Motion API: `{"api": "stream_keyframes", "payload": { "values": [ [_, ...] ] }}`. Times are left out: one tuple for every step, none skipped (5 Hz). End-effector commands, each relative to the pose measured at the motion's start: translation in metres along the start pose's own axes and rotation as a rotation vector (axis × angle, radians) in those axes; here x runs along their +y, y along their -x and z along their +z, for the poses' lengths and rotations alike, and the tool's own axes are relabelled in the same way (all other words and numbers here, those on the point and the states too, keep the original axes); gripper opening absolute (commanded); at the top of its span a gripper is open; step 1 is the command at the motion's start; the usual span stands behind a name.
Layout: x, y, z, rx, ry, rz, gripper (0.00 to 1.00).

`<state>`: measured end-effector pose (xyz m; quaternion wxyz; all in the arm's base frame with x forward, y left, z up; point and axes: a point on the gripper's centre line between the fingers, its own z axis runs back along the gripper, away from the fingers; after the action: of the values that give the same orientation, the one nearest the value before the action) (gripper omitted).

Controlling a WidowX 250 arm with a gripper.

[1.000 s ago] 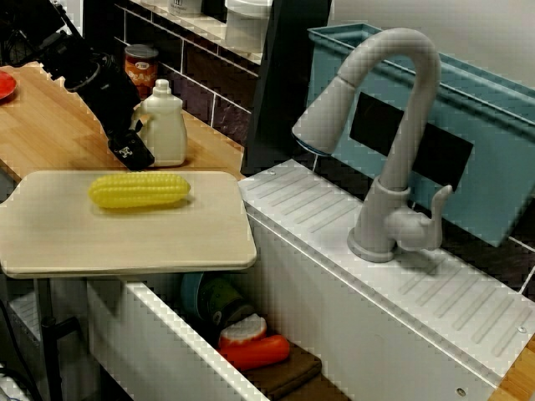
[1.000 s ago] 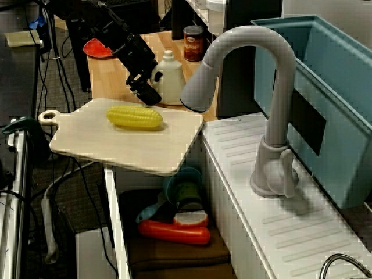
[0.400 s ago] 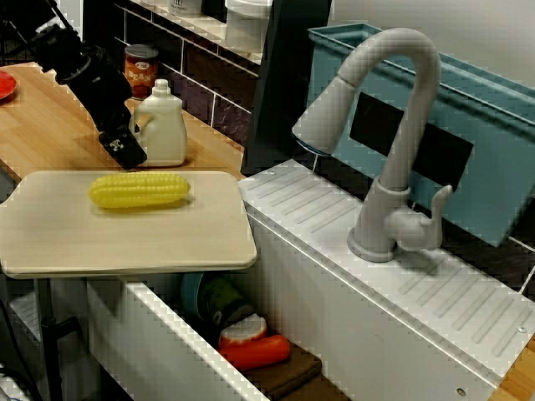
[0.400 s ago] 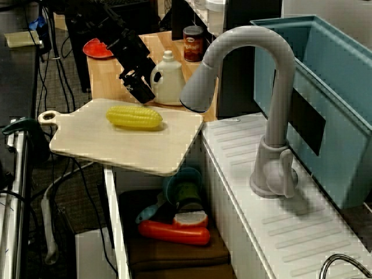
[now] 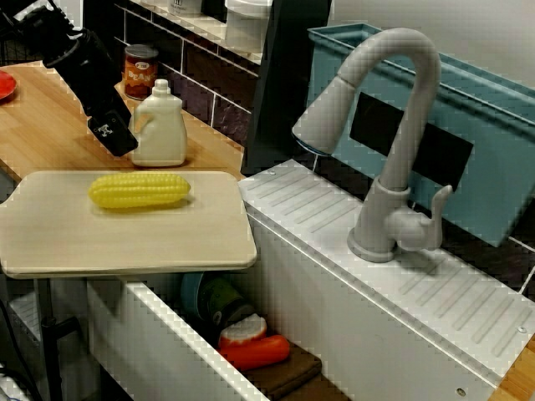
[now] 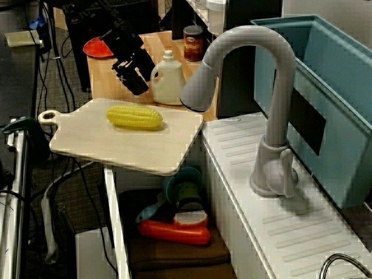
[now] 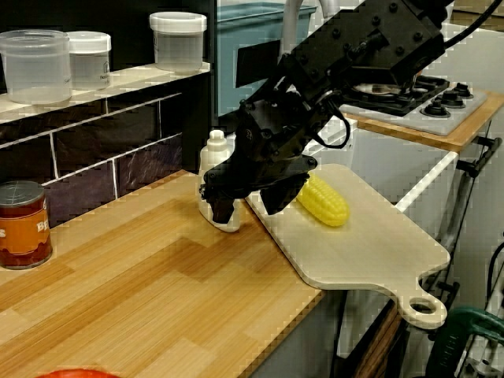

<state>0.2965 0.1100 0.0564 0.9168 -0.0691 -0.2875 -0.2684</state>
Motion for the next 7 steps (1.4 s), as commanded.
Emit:
{"api": "stream_keyframes", "payload": {
  "values": [
    [0.005, -0.002, 0.030, -0.019, -0.055, -0.032, 1.00],
    [0.001, 0.000, 0.040, -0.024, -0.050, -0.032, 1.00],
    [-0.004, 0.001, 0.047, -0.031, -0.048, -0.042, 1.00],
    [-0.011, 0.000, 0.055, -0.040, -0.042, -0.062, 1.00],
    [-0.021, 0.001, 0.063, -0.048, -0.034, -0.080, 1.00],
    [-0.030, -0.001, 0.068, -0.049, -0.019, -0.091, 1.00],
    [-0.042, -0.004, 0.071, -0.041, -0.028, -0.108, 1.00]
  ]
}}
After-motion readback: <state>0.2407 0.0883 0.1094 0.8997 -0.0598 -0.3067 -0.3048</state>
